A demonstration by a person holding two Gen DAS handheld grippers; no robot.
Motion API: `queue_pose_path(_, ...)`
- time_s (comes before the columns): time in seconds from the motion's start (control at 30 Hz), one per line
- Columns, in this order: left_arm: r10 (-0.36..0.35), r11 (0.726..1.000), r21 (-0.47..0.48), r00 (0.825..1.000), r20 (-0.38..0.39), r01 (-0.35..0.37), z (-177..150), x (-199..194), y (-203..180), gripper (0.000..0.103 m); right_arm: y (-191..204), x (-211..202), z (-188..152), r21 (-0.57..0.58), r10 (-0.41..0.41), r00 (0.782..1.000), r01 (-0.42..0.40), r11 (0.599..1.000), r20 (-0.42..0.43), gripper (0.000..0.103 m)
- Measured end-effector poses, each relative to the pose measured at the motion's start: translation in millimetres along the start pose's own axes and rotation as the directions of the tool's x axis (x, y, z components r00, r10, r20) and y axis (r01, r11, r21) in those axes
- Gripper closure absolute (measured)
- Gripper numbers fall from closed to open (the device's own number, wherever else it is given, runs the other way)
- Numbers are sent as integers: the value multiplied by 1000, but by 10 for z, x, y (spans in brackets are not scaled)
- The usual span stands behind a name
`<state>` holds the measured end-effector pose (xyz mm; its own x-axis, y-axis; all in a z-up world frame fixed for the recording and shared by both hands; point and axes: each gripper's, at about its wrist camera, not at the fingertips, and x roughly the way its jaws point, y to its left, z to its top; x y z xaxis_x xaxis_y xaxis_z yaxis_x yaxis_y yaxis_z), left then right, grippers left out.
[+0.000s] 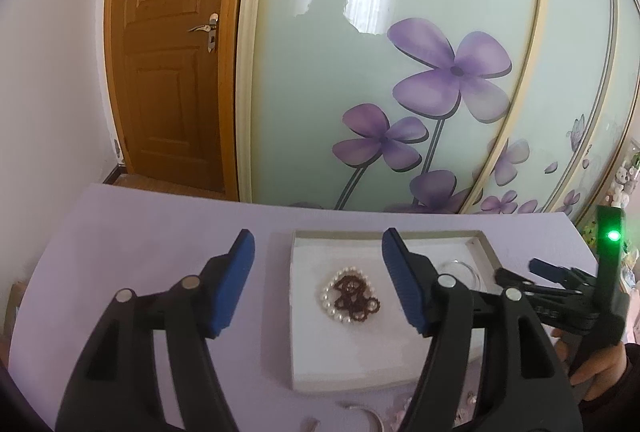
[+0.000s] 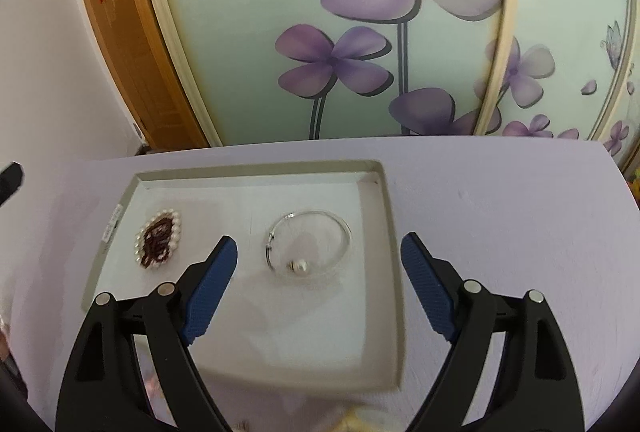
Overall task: Organize jewelry
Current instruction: 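Move the right tool to the pearl earrings and close on them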
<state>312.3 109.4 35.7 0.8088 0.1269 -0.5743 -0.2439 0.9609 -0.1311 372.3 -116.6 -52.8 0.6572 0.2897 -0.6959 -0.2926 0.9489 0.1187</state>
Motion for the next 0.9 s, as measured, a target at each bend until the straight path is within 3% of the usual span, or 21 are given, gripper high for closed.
queue_pose_path(0.23,-2,1000,1,1000,-2,2,-221,-240,47,36,-63,-480,-378,-14,0,999,1,1000,52,18)
queue_pose_path(0.57,15,1000,6,999,-33,-14,-814,-663,200,31,-140,-1009,-1072,-20,-13,996,15,1000,84,21)
queue_pose_path(0.9,0,1000,9,996,-86,1,-1289,-794,294,24,-261,-1039,-1530,-21,-39,999,39,999,11,27)
